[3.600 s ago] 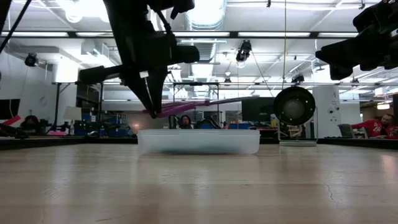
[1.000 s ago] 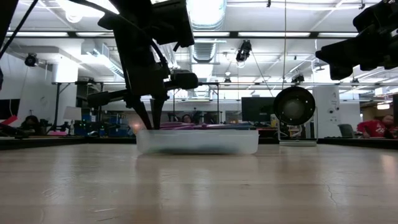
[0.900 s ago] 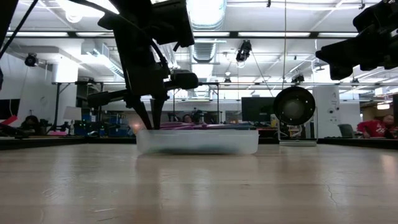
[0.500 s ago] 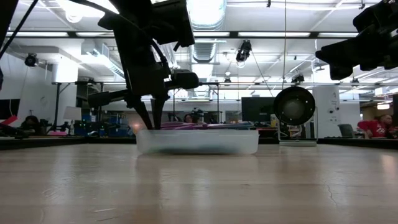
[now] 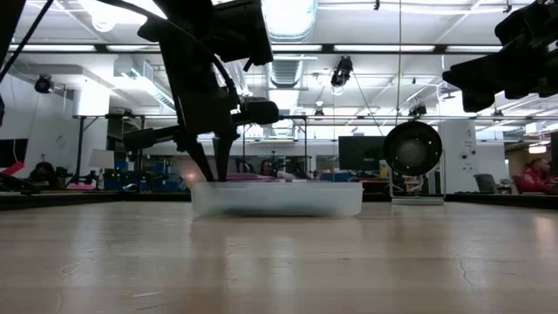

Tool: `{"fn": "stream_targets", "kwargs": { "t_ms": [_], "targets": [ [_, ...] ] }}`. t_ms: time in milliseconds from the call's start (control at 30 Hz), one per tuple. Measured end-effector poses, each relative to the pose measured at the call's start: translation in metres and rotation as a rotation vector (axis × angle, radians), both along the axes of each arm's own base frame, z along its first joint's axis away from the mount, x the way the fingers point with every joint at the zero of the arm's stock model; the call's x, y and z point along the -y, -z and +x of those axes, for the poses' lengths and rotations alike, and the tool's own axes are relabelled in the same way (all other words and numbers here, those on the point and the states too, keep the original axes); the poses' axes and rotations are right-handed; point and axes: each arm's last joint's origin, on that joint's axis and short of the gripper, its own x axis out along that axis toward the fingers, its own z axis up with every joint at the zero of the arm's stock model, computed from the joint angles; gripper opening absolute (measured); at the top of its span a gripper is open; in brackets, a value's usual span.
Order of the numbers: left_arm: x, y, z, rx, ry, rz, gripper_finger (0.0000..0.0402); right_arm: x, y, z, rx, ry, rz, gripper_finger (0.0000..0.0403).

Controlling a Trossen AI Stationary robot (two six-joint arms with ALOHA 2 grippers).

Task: Pick & place school supplies into a supply box
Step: Put the purple scissors into the supply box

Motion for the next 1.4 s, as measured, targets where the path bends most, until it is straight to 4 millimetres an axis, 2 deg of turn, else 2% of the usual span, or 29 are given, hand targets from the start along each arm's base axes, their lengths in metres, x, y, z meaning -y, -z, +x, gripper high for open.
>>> {"fn": "stream_targets", "kwargs": {
  "t_ms": [500, 1033, 1400],
  "targets": [
    [0.0, 0.0, 0.0, 0.007, -0.01, -0.003, 0.0026, 0.0, 0.0, 0.0, 0.0, 0.0, 0.0, 0.0082],
    [0.004, -0.011, 0.01, 0.171, -0.315, -0.117, 0.0027, 0.0, 0.0, 0.0, 0.0, 0.0, 0.0, 0.0072],
    [0.003, -0.011, 0.01, 0.205, -0.427, -0.152, 0.0027, 0.0, 0.0, 0.0, 0.0, 0.0, 0.0, 0.008]
  ]
}}
